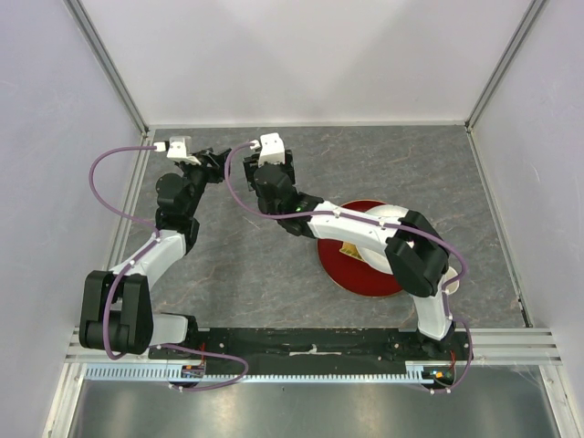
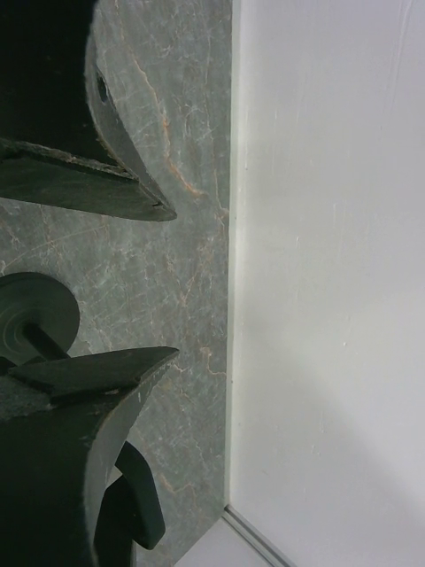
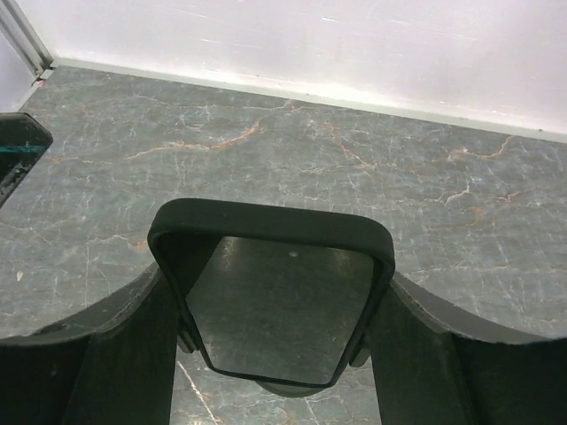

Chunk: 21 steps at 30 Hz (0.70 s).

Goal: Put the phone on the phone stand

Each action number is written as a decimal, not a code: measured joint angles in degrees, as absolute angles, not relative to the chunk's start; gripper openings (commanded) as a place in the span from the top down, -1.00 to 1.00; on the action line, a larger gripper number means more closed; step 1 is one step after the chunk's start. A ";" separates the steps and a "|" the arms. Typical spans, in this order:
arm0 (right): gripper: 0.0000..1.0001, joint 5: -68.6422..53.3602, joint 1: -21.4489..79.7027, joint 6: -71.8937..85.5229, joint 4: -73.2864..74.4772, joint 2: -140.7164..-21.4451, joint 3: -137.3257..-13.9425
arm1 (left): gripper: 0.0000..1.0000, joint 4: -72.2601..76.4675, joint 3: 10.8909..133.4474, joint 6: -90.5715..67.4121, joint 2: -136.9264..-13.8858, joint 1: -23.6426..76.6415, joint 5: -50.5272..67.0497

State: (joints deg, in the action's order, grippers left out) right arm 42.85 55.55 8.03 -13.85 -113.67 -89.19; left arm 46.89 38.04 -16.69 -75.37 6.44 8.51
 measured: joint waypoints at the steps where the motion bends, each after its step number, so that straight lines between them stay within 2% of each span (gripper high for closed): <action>1: -0.01 43.27 55.64 7.86 -13.91 -113.71 -89.19 | -0.29 46.89 38.04 -16.73 -75.37 6.44 8.51; 5: 0.65 43.99 55.79 7.14 -14.68 -114.10 -89.34 | -0.29 46.92 38.04 -17.10 -75.37 6.44 8.60; 8: 1.00 44.31 55.92 6.61 -15.27 -114.26 -89.34 | -0.29 46.92 38.04 -17.15 -75.37 6.44 8.62; 21: 1.00 43.48 52.60 4.36 -15.94 -114.69 -90.17 | -0.29 46.89 38.04 -17.15 -75.37 6.44 8.56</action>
